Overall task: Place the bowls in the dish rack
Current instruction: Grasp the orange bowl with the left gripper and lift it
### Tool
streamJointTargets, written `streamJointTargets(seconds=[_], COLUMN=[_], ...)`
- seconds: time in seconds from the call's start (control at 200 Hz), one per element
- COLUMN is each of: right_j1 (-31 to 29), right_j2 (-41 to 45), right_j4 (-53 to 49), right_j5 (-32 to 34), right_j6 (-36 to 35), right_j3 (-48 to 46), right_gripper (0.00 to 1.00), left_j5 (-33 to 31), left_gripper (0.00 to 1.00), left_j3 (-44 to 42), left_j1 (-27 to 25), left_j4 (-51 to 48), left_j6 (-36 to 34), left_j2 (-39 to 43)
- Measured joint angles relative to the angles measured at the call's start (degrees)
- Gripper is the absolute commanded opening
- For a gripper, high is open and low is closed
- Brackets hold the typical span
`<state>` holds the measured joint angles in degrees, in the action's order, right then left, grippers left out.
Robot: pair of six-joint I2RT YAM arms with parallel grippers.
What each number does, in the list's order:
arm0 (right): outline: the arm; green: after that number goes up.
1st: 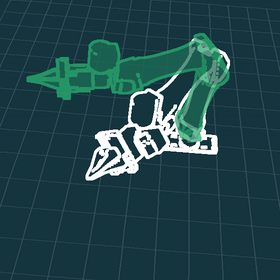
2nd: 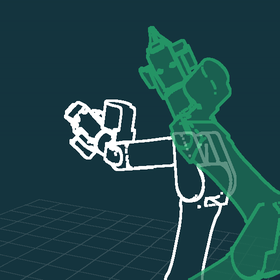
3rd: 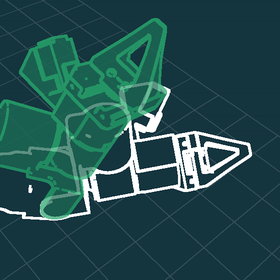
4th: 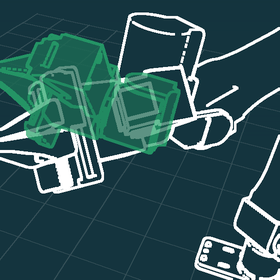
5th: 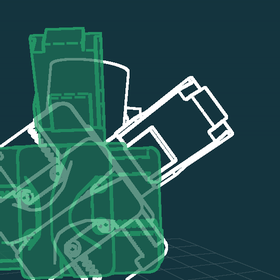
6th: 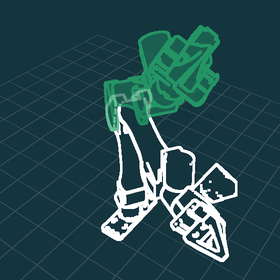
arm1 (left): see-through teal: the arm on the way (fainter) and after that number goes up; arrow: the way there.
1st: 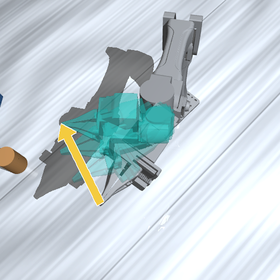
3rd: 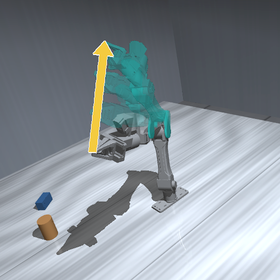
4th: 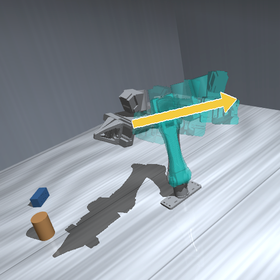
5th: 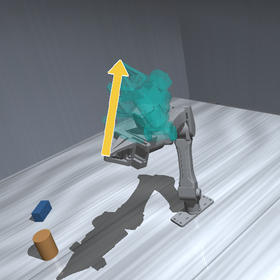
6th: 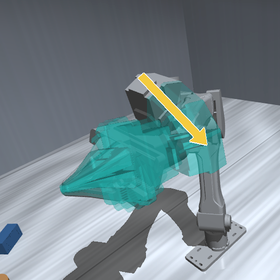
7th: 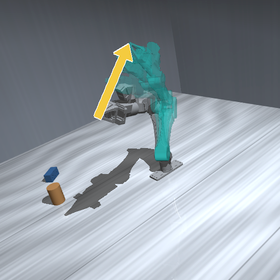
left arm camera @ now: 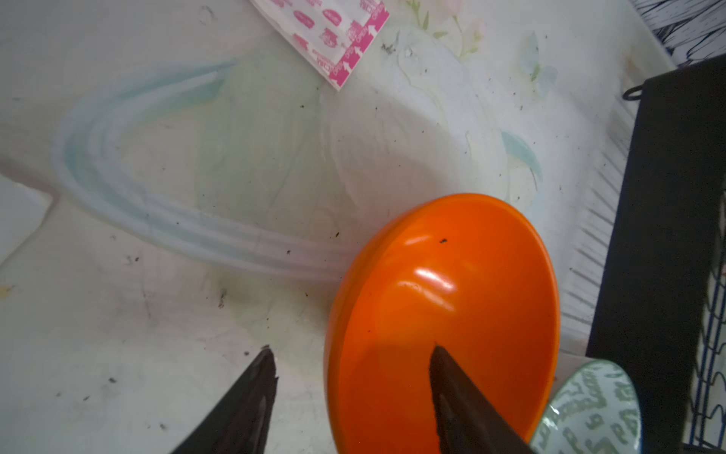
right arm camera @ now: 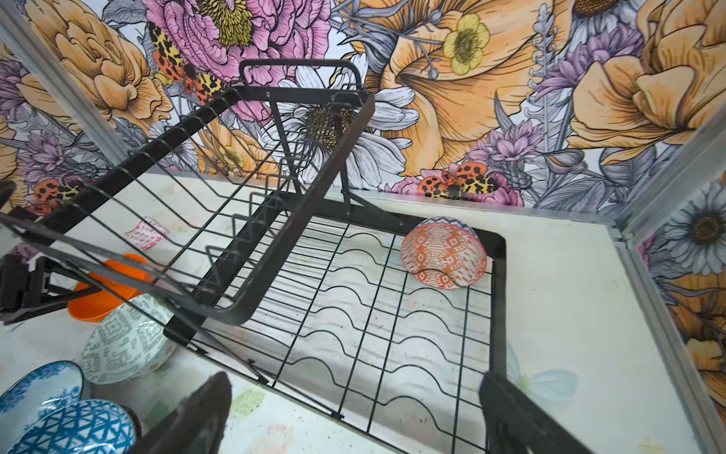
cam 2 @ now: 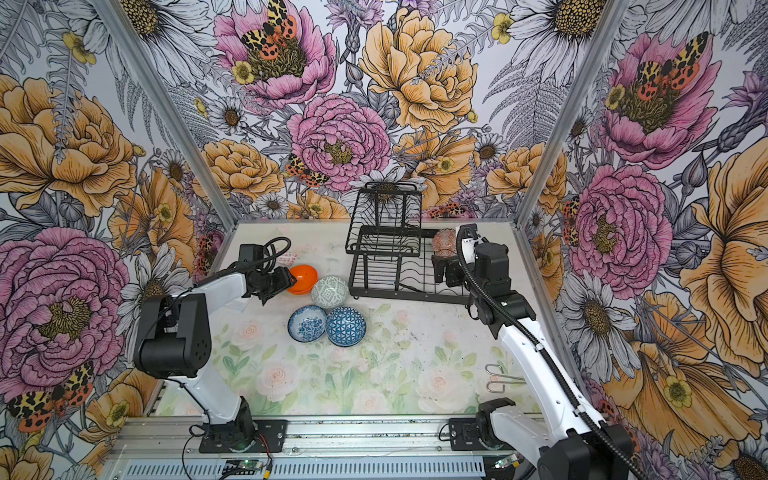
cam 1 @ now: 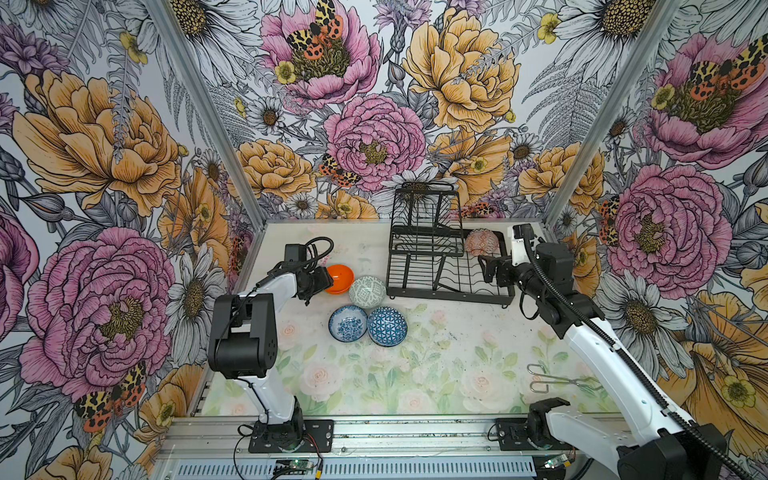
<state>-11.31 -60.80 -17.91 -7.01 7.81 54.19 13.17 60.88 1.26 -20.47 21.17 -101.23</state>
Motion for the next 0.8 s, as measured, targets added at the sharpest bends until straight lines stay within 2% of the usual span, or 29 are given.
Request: streamJointTargets(seconds=[0.185,0.295,0.641,0.801], right_j1=[-1.4,-1.5,-1.5,-2.1], right_j2=[0.0,0.0,-0.1,-0.3], right_j4=[-1.4,-1.8,-4.7,-5.5], right_j5=[-0.4,-0.4,-2.6,-6.4], right_j6=[0.4,0.7,1.6,3.6], right_j3=[0.0,0.0,2.4,6.5], right_gripper=[0.99,0.99,0.99,0.99], left_j5=[0.0,-0.4,-2.3,-8.3], left_gripper=[0.22,0.0,0.0,0.0], left_j3=[0.3,0.6,0.7,1.4], left_j1=[0.0,0.0,1.0,-0.4], left_j4=[1.1,1.3,1.0,-3.6], left_j6=[1.3,1.0,1.4,-1.1], left_j2=[-2.1,-2.3,-1.7,7.5])
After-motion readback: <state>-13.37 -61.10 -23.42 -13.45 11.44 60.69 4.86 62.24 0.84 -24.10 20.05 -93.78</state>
